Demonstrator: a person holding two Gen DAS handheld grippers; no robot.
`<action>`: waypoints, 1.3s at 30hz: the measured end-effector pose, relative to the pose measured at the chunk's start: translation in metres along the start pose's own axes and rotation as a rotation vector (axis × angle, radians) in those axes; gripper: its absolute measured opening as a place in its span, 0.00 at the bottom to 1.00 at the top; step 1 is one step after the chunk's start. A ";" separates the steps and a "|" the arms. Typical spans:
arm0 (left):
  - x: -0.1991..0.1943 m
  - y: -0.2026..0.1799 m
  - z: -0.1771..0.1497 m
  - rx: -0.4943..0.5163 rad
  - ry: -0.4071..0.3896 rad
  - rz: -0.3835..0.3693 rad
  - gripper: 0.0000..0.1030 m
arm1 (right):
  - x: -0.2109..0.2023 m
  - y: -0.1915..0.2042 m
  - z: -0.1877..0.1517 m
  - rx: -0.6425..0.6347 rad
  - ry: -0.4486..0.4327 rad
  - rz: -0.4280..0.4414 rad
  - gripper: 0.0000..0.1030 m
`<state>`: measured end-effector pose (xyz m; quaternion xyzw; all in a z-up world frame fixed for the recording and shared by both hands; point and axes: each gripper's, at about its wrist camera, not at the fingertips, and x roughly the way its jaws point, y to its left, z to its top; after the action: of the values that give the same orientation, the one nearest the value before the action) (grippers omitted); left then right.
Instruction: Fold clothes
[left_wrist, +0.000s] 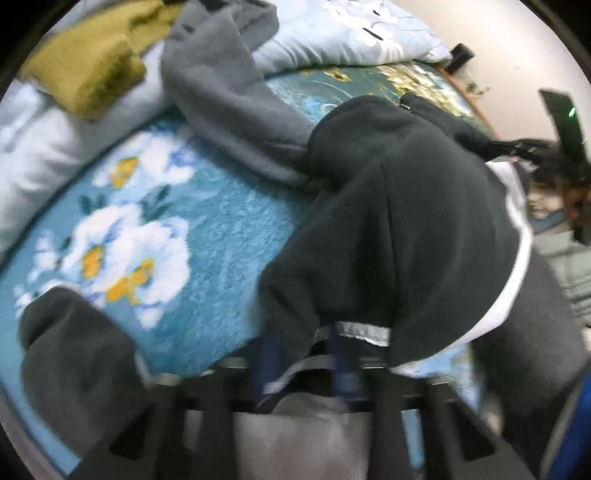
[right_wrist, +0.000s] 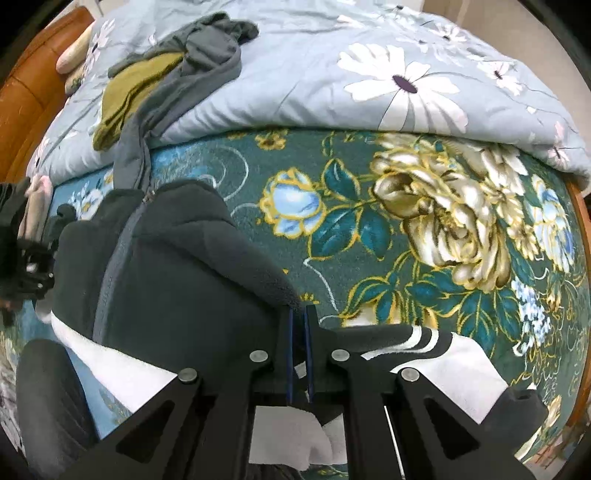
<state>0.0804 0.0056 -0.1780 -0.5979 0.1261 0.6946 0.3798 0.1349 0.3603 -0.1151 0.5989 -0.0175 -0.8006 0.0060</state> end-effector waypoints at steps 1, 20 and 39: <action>-0.005 -0.005 -0.005 -0.008 -0.026 0.029 0.11 | -0.006 0.001 -0.001 0.003 -0.025 -0.006 0.05; -0.150 -0.110 -0.012 -0.124 -0.493 0.341 0.10 | -0.117 -0.050 -0.029 0.061 -0.355 0.079 0.00; -0.106 -0.083 -0.035 -0.346 -0.327 0.401 0.10 | 0.079 -0.018 0.041 -0.369 0.084 0.219 0.61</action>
<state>0.1625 0.0002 -0.0659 -0.4970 0.0586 0.8538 0.1432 0.0732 0.3766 -0.1797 0.6150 0.0647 -0.7592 0.2030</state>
